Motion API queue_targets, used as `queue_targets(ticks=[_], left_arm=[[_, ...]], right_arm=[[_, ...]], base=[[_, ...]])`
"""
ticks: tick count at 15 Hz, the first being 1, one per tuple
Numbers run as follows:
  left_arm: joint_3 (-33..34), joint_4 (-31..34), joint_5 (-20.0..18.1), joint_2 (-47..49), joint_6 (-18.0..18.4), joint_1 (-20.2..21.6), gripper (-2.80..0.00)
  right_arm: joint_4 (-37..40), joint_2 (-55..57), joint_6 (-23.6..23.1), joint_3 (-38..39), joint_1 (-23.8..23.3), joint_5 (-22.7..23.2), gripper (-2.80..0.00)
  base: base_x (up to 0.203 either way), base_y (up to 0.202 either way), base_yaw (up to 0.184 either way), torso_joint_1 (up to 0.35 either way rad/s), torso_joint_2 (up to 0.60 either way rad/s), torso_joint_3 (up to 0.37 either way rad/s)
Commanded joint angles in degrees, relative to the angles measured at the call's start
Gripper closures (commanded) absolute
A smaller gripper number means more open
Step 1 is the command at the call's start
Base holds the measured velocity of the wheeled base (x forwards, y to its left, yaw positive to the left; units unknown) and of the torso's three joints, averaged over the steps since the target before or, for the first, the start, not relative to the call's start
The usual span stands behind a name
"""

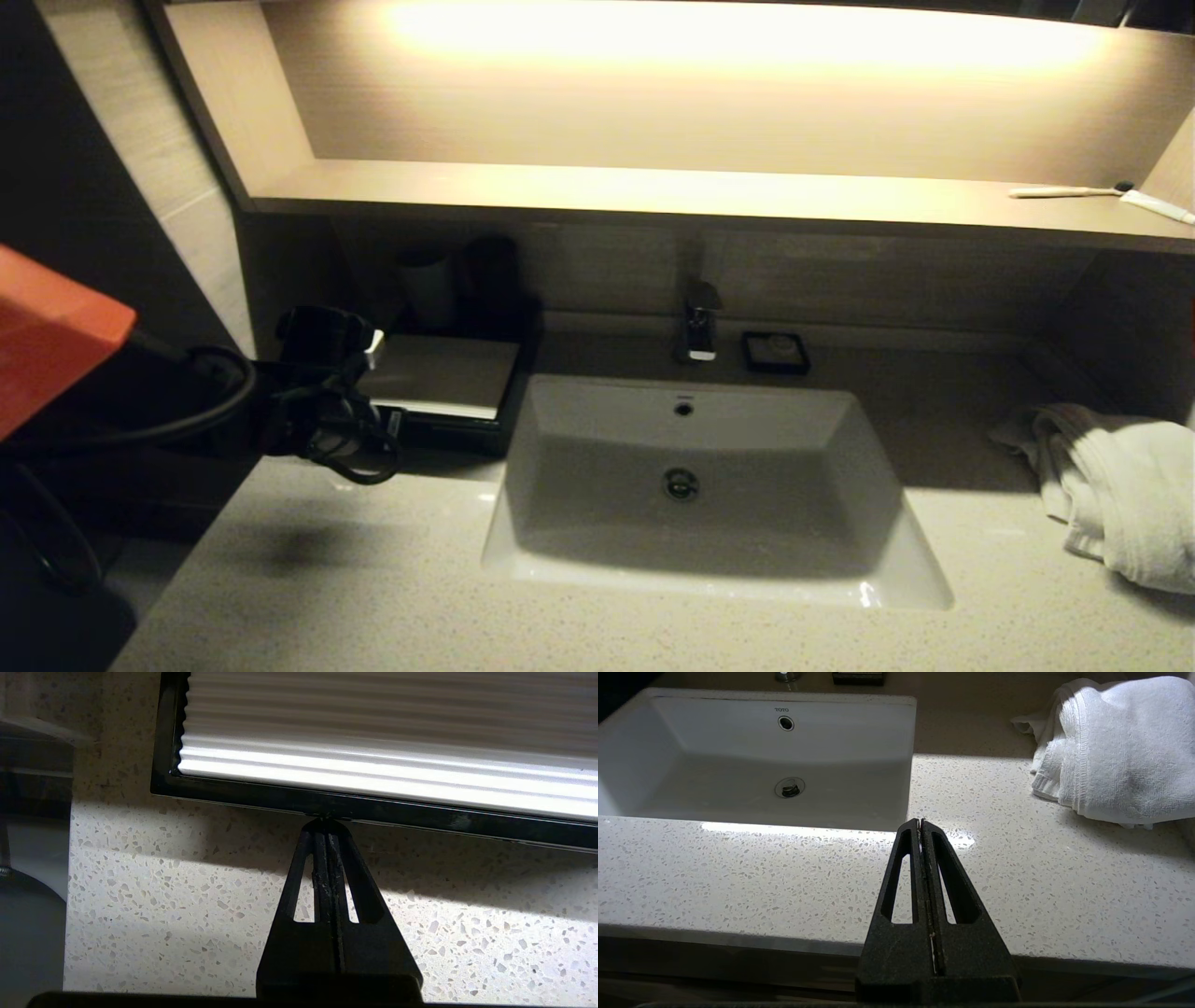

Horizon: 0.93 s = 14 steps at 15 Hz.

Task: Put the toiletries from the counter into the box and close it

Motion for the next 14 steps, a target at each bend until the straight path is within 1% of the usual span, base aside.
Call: queue_targets(ticks=[1, 3, 8, 12, 14], left_arm=[[1.98, -0.45, 0.06, -2.36, -0.04, 0.0, 0.0], [4.52, -0.51, -0.02, -5.96, 0.03, 0.0, 0.0], [12.76, -0.63, -0.68, -20.33, 0.37, 0.0, 0.0], [20.86, -0.67, -3.55, -33.33, 0.57, -0.42, 0.0], [25.32, -2.02, -4.35, -38.98, 0.62, -1.15, 0.0]], right_arm=[[-0.01, 0.0, 0.0, 0.0, -0.02, 0.04, 0.0], [-0.01, 0.0, 0.0, 0.0, 0.0, 0.04, 0.0], [0.06, 0.0, 0.0, 0.0, 0.0, 0.04, 0.0], [-0.01, 0.0, 0.0, 0.0, 0.0, 0.04, 0.0], [-0.01, 0.0, 0.0, 0.0, 0.0, 0.04, 0.0]], base=[[0.0, 0.0, 0.0, 0.0, 0.0, 0.0], [0.0, 0.0, 0.0, 0.0, 0.0, 0.0], [0.0, 0.0, 0.0, 0.0, 0.0, 0.0], [0.0, 0.0, 0.0, 0.0, 0.0, 0.0], [0.0, 0.0, 0.0, 0.0, 0.0, 0.0]])
